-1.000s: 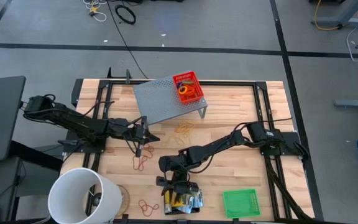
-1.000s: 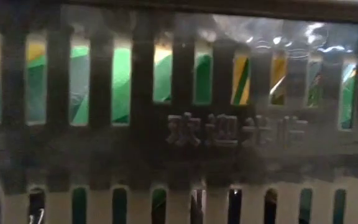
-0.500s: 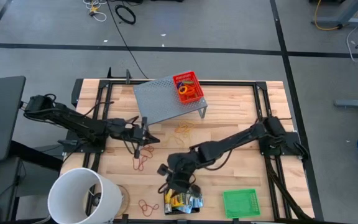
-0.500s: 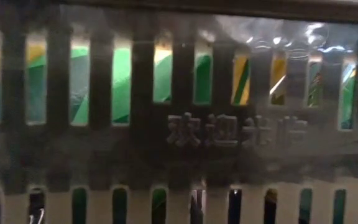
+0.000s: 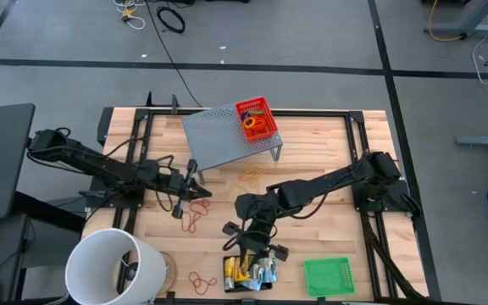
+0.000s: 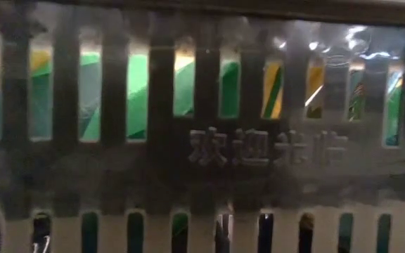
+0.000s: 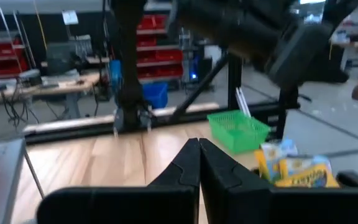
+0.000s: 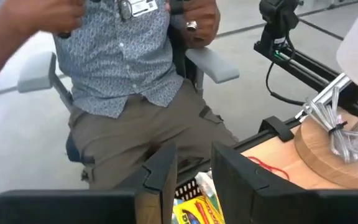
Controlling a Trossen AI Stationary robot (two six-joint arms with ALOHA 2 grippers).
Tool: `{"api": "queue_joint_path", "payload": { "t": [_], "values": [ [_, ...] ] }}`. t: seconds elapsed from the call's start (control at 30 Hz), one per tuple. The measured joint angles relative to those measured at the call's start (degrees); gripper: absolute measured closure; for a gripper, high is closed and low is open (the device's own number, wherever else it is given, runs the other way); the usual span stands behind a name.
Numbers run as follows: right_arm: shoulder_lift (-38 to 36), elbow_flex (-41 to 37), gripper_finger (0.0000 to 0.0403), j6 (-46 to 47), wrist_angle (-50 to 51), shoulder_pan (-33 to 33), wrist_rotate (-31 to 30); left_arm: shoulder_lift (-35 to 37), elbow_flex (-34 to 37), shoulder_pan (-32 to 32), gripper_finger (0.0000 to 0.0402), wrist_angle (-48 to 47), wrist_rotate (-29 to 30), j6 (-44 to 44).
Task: Pick & Place Office Desk Supplies
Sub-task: Put the black bin on the shelf
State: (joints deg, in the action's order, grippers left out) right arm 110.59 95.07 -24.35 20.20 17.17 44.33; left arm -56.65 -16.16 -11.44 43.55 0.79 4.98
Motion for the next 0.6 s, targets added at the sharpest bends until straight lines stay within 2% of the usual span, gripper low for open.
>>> {"api": "queue_joint_path", "payload": {
  "t": [0.1, 0.17, 0.3, 0.47, 0.6],
  "values": [
    [0.0, 0.0, 0.0298, 0.9, -2.7, -0.4, -0.8, 1.8, 0.0, 0.0, 0.0400, 1.8, 0.0, -0.5],
    [-0.2, 0.0, 0.0298, 4.6, -7.5, -0.9, -1.0, 3.3, 0.0, 0.0, 0.0400, 0.9, 0.4, 0.1],
    [-2.2, 0.0, 0.0298, 11.3, -13.5, -2.2, -0.8, 7.3, 0.0, 0.4, 0.0400, -5.8, 0.7, 1.0],
    [-7.2, 0.0, 0.0298, 5.6, -8.6, -2.2, 0.1, 15.0, 0.0, 0.2, 0.0400, -16.7, 2.6, 2.3],
    [-11.0, -1.3, 0.0304, 1.0, -5.7, -0.1, -5.8, 23.6, 0.0, -0.5, 0.0400, -26.6, 5.4, 3.0]
  ]
}}
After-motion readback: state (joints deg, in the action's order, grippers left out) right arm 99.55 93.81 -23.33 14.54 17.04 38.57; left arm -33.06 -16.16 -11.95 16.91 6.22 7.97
